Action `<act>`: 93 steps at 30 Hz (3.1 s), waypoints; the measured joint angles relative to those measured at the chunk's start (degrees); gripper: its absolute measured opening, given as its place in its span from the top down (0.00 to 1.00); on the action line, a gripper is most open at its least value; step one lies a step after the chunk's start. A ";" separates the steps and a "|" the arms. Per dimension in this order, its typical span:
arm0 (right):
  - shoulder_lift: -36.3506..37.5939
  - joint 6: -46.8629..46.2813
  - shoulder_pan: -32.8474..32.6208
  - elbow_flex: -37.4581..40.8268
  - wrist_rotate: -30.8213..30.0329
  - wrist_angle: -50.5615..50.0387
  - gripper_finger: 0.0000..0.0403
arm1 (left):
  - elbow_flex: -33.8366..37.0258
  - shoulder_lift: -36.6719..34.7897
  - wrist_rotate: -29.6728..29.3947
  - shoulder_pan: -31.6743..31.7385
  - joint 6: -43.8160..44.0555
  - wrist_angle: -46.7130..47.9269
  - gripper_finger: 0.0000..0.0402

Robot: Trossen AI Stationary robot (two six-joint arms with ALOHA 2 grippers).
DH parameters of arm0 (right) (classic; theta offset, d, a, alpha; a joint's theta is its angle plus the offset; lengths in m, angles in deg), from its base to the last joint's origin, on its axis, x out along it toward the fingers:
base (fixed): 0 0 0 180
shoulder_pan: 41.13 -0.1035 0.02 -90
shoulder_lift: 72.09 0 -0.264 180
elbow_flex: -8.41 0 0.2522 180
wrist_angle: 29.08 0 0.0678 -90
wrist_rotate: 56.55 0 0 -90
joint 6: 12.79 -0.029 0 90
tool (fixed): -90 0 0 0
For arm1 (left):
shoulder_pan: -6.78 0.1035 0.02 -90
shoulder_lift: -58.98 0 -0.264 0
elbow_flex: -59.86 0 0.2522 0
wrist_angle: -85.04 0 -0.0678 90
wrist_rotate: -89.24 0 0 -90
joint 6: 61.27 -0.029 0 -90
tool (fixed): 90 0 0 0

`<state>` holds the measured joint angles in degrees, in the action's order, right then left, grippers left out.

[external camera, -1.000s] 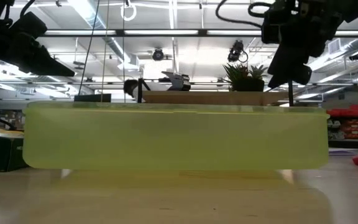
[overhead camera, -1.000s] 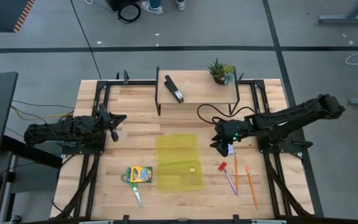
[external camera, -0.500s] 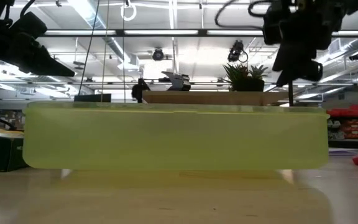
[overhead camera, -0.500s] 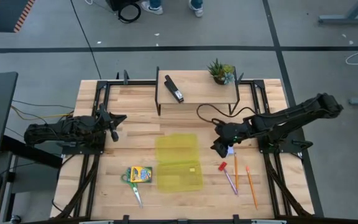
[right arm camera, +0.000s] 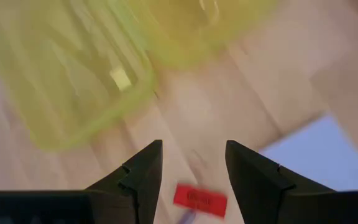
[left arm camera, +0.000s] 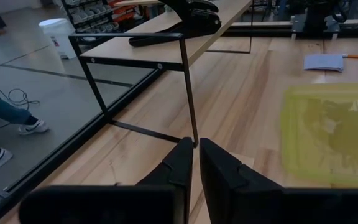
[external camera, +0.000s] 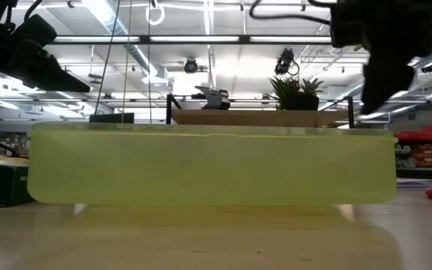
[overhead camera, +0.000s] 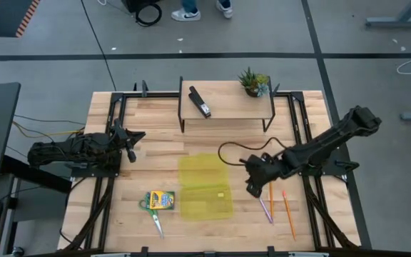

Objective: Pack school essentials
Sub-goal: Put the left yellow pencil into the yellow supply box

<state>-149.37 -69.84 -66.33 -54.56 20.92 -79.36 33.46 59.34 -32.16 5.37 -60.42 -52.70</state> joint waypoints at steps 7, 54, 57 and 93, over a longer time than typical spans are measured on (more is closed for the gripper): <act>-3.78 -13.77 -7.85 -0.11 -0.53 -6.60 0.54 | 0.00 0.00 0.02 0.00 0.01 0.01 0.93; -8.65 -60.17 -8.49 7.98 8.98 -9.46 0.50 | 0.00 0.00 0.02 0.00 0.01 -0.43 0.90; -8.65 -60.34 -8.47 7.98 8.97 -9.45 0.50 | 0.00 0.00 0.00 0.00 0.01 -0.43 0.90; -8.54 -65.95 -7.84 10.71 9.44 -6.75 0.70 | -0.02 0.00 0.00 0.00 -0.01 -0.41 0.91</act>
<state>-157.91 -135.79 -74.16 -43.85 30.36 -86.11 33.44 59.34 -32.16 5.37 -60.43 -53.10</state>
